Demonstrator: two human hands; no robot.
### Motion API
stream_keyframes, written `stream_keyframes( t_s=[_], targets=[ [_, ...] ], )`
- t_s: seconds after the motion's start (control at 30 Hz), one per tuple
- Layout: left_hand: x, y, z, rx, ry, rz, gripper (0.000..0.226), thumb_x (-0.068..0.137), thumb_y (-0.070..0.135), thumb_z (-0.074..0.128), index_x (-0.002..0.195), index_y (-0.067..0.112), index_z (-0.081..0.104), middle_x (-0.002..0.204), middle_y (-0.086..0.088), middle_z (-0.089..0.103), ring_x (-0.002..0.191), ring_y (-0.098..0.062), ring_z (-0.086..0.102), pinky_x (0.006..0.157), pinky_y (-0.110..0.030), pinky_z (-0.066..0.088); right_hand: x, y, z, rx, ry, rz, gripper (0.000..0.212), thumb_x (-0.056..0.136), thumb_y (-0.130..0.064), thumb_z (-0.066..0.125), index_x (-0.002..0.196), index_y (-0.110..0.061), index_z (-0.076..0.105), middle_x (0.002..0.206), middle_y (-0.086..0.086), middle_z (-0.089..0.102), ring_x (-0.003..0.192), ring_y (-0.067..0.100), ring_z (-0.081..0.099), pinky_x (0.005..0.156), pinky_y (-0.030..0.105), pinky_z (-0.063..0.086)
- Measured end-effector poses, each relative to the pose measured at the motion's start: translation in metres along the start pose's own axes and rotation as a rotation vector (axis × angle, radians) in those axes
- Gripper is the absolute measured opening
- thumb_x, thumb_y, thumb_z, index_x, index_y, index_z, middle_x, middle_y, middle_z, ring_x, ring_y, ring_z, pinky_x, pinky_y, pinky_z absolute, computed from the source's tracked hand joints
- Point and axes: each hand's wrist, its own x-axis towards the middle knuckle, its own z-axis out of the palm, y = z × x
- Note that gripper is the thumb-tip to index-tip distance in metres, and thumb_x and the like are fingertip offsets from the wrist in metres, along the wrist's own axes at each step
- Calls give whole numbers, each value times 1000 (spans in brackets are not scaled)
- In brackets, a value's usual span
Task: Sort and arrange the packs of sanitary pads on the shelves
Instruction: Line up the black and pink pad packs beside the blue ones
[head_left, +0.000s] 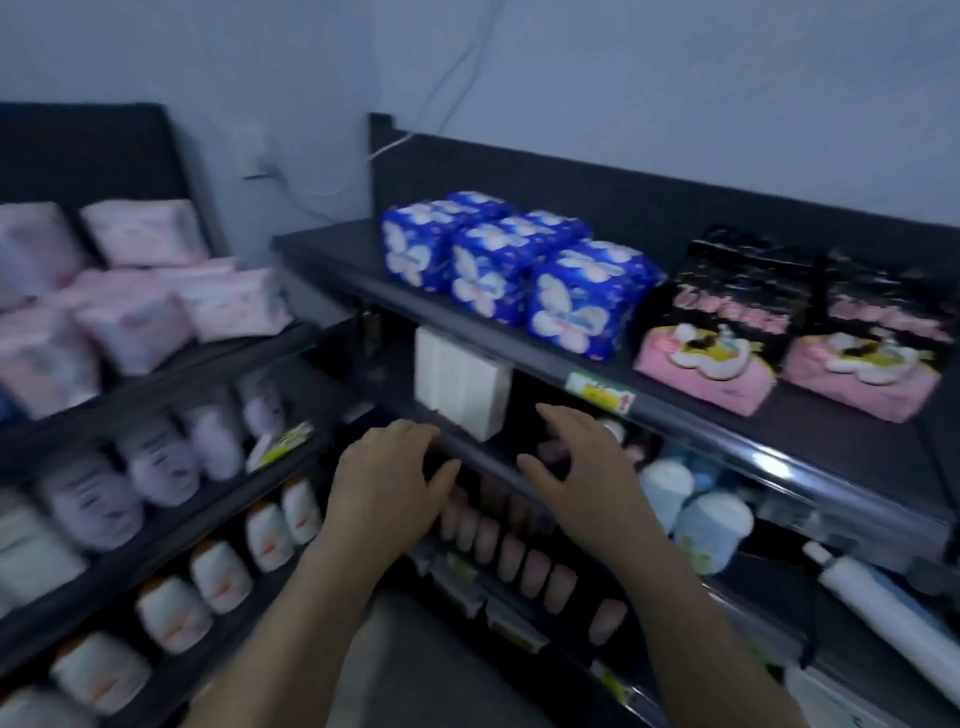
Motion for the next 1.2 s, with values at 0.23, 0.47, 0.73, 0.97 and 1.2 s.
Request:
stream_keyframes(
  t_s=[0.23, 0.47, 0.73, 0.97, 1.2],
  targets=[
    [-116, -55, -62, 161, 56, -320, 42, 88, 54, 45, 107, 24, 67, 104, 1, 67, 93, -25, 61, 74, -37, 50, -33, -88, 64, 188, -245, -223, 54, 90, -38, 61, 137, -13, 52, 129, 5, 57, 122, 24, 50, 105, 41, 40],
    [-232, -106, -143, 268, 186, -640, 41, 93, 46, 55, 128, 25, 59, 119, 4, 63, 107, -19, 58, 84, -31, 47, -77, -201, 114, 310, -330, -484, 52, 87, -36, 63, 132, -11, 57, 132, 4, 57, 126, 20, 47, 110, 25, 30],
    [-363, -168, -240, 339, 376, -940, 46, 93, 50, 53, 131, 24, 57, 127, 7, 61, 116, -15, 55, 90, -30, 47, -141, -358, 162, 356, -522, -789, 52, 95, -40, 55, 144, -27, 40, 146, -11, 41, 136, 9, 30, 112, 26, 25],
    [-477, -231, -328, 401, 497, -1110, 42, 92, 47, 57, 127, 24, 60, 124, 5, 63, 114, -19, 57, 88, -34, 49, -212, -504, 205, 445, -580, -918, 50, 95, -36, 57, 141, -24, 46, 144, -6, 46, 134, 13, 36, 110, 23, 24],
    [-552, -292, -391, 373, 583, -1231, 39, 93, 45, 55, 127, 26, 57, 122, 8, 62, 108, -14, 58, 79, -30, 48, -265, -601, 246, 504, -639, -937, 50, 93, -35, 59, 141, -25, 47, 143, -7, 46, 135, 12, 34, 109, 23, 24]
  ],
)
